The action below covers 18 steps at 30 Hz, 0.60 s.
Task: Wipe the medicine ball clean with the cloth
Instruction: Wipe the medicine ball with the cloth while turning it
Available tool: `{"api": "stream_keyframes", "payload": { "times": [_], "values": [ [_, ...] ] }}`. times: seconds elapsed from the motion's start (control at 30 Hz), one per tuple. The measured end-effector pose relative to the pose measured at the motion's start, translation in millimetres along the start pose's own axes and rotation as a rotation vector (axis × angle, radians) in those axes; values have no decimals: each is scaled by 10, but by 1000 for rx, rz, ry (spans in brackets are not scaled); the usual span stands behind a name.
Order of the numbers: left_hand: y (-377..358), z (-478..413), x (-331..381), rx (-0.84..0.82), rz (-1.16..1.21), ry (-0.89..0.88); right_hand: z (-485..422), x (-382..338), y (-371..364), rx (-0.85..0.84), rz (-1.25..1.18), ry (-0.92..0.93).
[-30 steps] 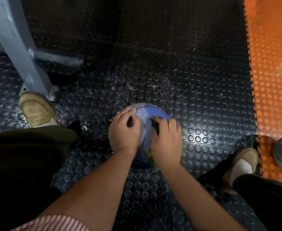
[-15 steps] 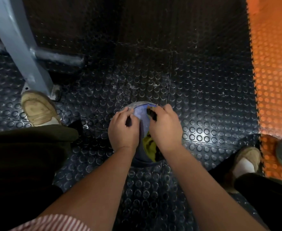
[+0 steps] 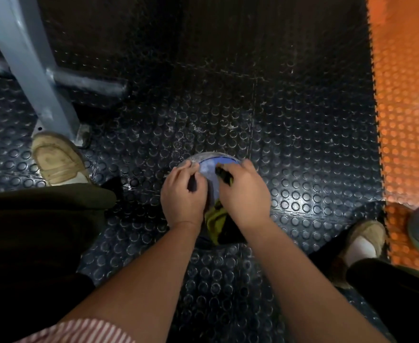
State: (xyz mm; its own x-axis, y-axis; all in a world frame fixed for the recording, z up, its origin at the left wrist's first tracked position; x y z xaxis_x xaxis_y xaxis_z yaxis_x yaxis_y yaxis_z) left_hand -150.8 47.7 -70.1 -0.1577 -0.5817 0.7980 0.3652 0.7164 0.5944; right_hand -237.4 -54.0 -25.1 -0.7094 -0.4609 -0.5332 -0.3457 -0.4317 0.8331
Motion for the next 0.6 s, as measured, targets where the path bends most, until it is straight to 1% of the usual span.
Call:
{"api": "stream_keyframes", "payload": {
  "times": [0.07, 0.1, 0.17, 0.23, 0.27, 0.33, 0.4, 0.5, 0.53, 0.6],
  "values": [
    [-22, -11, -1, -5, 44, 49, -121, -4, -8, 2, 13, -14],
    [-33, -28, -15, -2, 60, 74, -83, 15, 2, 34, -2, -19],
    [-48, -55, -43, 1, 67, 107, 179, 102, -24, 96, -46, 8],
    [-69, -70, -51, -28, 71, 139, 540, 195, -101, 122, -126, 71],
    [-71, -66, -44, -45, 72, 146, 683, 243, -130, 134, -148, 87],
    [-61, -53, -16, -59, 61, 95, 826, 308, -153, 140, -177, 61],
    [-50, -41, 3, -57, 42, 29, 809, 309, -118, 150, -170, 61],
    [-31, -63, -24, -21, 20, 26, 569, 202, -14, 135, -76, 70],
    [-28, -66, -40, -3, 22, 38, 427, 165, 17, 114, -55, 37],
    [-30, -72, -79, 15, 57, 94, 116, 122, 20, 26, -87, -75]
  ]
}}
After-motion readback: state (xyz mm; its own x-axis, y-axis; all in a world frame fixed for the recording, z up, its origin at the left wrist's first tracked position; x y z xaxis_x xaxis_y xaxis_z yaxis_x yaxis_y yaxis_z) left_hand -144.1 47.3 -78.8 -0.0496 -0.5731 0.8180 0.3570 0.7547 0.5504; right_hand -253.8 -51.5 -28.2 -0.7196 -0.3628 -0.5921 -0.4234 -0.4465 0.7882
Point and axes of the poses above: each hand's wrist, its own z-axis away from the middle knuckle, its own y-axis out of the back of the hand, x = y × z, the point moved 6 cm from there along -z, towards the middle knuckle, and after that the axes turned 4 degrees about -z, right-handed, at the moved point
